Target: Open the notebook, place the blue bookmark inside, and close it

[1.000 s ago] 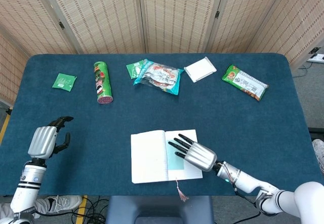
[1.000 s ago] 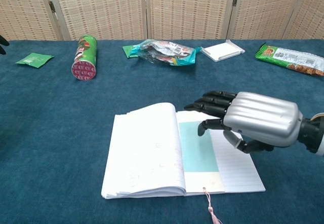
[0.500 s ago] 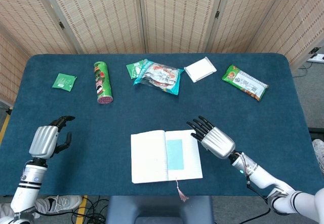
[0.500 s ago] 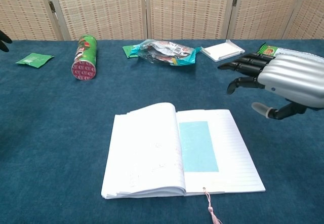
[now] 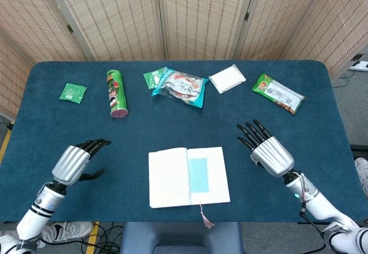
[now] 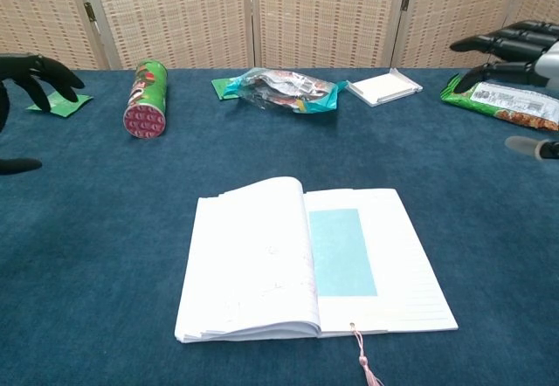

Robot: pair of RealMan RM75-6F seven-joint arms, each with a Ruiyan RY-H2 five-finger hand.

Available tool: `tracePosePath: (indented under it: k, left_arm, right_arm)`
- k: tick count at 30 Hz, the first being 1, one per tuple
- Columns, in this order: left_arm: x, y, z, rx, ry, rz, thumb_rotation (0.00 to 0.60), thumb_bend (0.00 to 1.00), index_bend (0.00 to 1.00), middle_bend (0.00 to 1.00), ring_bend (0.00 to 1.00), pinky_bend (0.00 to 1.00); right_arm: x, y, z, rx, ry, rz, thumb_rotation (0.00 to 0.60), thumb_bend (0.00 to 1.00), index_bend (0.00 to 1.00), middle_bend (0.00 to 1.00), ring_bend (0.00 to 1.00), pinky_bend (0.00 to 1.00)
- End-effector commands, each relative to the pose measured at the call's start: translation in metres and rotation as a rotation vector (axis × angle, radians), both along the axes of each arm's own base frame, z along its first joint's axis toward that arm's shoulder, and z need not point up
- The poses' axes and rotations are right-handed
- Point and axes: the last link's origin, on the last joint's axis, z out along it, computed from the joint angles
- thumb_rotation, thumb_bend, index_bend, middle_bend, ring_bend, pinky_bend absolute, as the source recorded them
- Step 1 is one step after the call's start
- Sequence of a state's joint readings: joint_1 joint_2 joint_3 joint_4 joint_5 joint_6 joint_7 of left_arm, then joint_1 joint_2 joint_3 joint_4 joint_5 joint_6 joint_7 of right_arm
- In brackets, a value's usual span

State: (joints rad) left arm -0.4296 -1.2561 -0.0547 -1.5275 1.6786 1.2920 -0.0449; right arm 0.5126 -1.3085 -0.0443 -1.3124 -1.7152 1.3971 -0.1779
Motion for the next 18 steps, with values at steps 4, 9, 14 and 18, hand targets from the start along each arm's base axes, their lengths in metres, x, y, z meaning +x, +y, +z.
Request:
tracePosePath:
  k: [4,9,14,18]
  left_arm:
    - [0.014,-0.005,-0.027,-0.090,0.052,-0.186,0.600,0.20,0.17,0.23,0.28,0.53]
    - [0.025,-0.010,-0.048,-0.133,0.073,-0.286,0.600,0.20,0.13,0.19,0.25,0.52]
    - [0.032,-0.015,-0.066,-0.166,0.107,-0.350,0.600,0.20,0.11,0.17,0.23,0.51]
    - [0.035,-0.019,-0.080,-0.195,0.134,-0.382,0.600,0.20,0.10,0.16,0.21,0.49]
  right_arm:
    - [-0.012,0.012,0.022,-0.069,-0.029,-0.062,0.600,0.27,0.21,0.00,0.00,0.00]
    - [-0.017,0.018,0.029,-0.088,-0.024,-0.088,0.600,0.27,0.21,0.00,0.00,0.00]
    - [-0.018,0.022,0.030,-0.089,-0.019,-0.095,0.600,0.27,0.21,0.00,0.00,0.00]
    - [-0.020,0.023,0.030,-0.088,-0.021,-0.103,0.600,0.27,0.21,0.00,0.00,0.00]
